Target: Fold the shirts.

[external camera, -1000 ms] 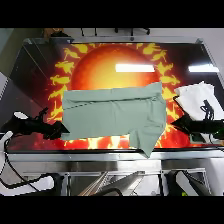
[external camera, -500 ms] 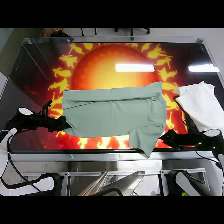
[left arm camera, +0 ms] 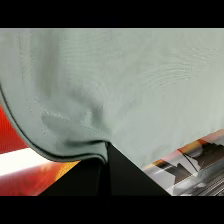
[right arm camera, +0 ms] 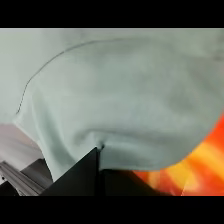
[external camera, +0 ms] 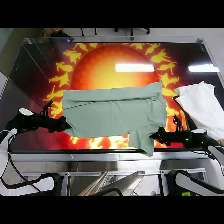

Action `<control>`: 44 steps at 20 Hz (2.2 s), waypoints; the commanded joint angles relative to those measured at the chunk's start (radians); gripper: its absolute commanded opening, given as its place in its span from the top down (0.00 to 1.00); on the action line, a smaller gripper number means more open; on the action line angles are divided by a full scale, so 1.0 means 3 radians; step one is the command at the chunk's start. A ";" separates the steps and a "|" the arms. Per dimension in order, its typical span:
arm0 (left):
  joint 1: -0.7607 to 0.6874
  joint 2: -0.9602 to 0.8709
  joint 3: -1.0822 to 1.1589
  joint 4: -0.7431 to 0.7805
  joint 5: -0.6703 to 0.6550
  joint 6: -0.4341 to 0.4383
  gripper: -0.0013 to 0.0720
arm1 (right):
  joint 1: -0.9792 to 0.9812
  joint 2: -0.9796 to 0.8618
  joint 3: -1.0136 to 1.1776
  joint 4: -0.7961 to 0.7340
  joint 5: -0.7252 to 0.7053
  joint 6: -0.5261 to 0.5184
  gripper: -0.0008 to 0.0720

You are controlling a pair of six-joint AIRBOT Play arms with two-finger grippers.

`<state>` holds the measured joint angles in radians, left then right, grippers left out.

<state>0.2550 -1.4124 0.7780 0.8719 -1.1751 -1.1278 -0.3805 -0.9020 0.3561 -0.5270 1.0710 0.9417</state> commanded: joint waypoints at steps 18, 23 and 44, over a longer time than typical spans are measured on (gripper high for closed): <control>0.0065 0.0005 0.0362 0.0722 -0.0779 -0.0613 0.97 | 0.0022 0.1325 0.0590 -0.1222 0.0128 0.1088 0.97; -0.0220 -0.0167 0.1330 0.0720 -0.0676 -0.0834 0.97 | 0.0163 0.0329 0.1399 -0.0304 -0.0445 0.0262 0.97; -0.0343 -0.1781 0.3604 0.0753 -0.1214 -0.1114 0.04 | -0.0041 -0.1039 0.2530 -0.0852 -0.0317 0.0076 0.09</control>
<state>0.1528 -1.9408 1.7805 1.0996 -1.4780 -1.4338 -0.3168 -1.2148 1.1114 -0.7300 0.8543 0.9123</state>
